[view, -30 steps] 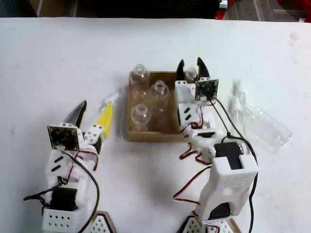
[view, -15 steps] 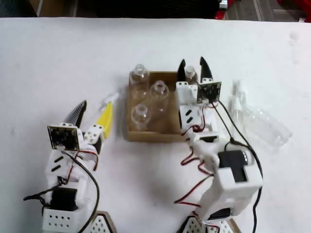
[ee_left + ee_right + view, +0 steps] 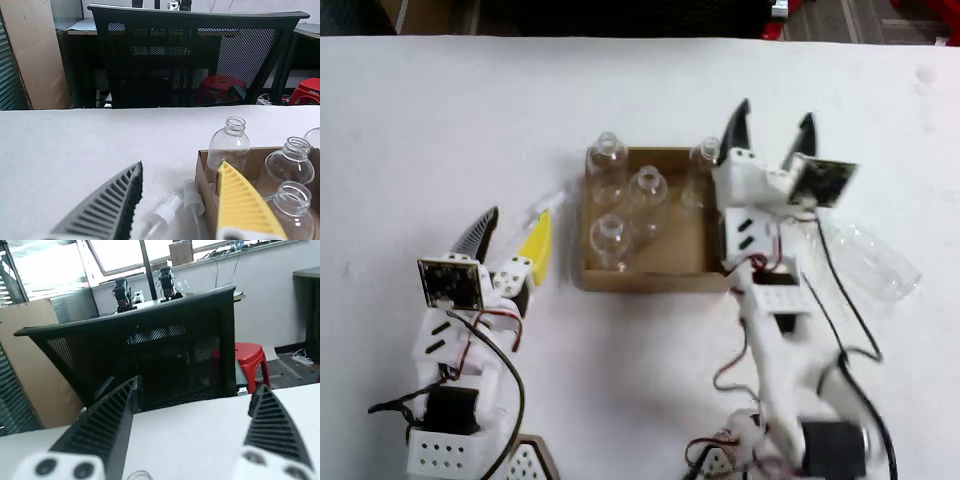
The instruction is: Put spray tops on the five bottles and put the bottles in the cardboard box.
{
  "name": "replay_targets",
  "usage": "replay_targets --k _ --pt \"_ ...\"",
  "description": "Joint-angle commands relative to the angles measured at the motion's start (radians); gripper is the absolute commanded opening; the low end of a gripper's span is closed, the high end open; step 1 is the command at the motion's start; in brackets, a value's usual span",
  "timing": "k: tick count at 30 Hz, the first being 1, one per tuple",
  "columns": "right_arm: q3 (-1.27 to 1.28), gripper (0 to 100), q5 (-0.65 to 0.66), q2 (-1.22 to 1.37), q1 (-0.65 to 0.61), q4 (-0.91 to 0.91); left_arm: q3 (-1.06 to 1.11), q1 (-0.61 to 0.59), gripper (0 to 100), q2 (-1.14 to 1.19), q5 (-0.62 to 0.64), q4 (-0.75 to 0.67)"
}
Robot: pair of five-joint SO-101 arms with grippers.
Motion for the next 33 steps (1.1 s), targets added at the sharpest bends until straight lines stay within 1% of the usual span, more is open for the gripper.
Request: replay_targets --k 1,3,6,9,12,15,17,21,26,33 --pt "0.04 31.0 -0.014 -0.295 0.059 0.176 -0.006 0.005 22 -0.012 -0.011 -0.028" --pt "0.051 28.3 -0.014 -0.412 0.087 0.305 -0.006 0.005 22 -0.012 -0.011 -0.028" --pt "0.055 19.5 -0.014 -0.585 0.14 0.542 -0.006 0.005 22 -0.012 -0.011 -0.028" --pt "0.058 11.5 -0.014 -0.757 0.22 0.788 -0.006 0.005 22 -0.012 -0.011 -0.028" --pt "0.058 8.7 -0.014 -0.935 0.321 1.026 -0.006 0.005 22 -0.012 -0.011 -0.028" --pt "0.097 8.7 -0.014 -1.106 0.386 1.176 -0.006 0.005 22 -0.012 -0.011 -0.028" --pt "0.164 8.7 -0.014 -1.222 0.395 1.216 -0.006 0.005 22 -0.012 -0.011 -0.028" --pt "0.351 8.7 -0.014 -1.458 0.394 1.219 -0.006 0.004 22 -0.012 -0.011 -0.028" --pt "0.448 8.7 -0.014 -1.397 0.4 1.211 -0.006 0.004 22 -0.012 -0.011 -0.025" --pt "0.615 8.8 -0.014 -1.386 0.401 1.222 -0.006 0.004 22 -0.012 -0.011 -0.026"
